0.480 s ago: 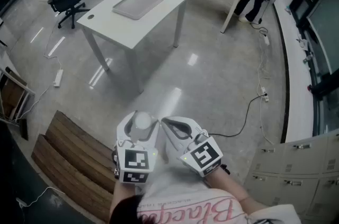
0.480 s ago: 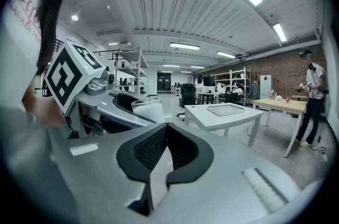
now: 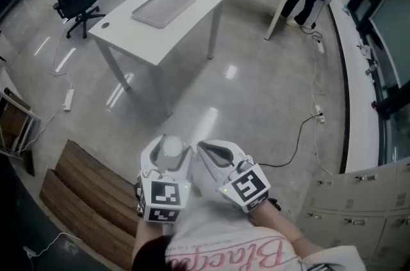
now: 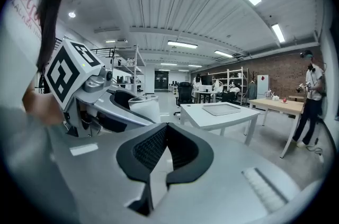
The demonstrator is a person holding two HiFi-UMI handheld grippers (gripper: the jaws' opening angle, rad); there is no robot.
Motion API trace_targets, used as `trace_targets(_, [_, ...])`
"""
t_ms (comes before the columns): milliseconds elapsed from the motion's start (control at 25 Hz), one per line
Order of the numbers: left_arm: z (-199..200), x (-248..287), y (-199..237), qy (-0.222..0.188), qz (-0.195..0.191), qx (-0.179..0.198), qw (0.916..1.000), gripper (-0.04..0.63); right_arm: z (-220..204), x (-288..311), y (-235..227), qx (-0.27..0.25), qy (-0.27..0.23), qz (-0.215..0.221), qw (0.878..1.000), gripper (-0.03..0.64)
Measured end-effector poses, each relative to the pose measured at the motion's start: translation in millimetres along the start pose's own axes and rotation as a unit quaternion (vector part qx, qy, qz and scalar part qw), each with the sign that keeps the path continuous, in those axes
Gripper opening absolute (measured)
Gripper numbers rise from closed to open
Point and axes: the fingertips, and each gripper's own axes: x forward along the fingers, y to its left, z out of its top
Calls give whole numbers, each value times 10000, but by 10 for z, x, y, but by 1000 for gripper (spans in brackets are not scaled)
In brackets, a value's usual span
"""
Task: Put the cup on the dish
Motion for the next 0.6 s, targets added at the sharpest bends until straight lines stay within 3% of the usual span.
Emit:
trace_targets(280, [130, 390, 318, 159, 19, -98, 9998, 267, -14, 284, -368, 181, 133, -3, 9997, 0])
trace_targets(600, [506, 951, 806, 109, 287, -172, 9994, 267, 290, 778, -1076, 309, -189, 31, 9993, 0])
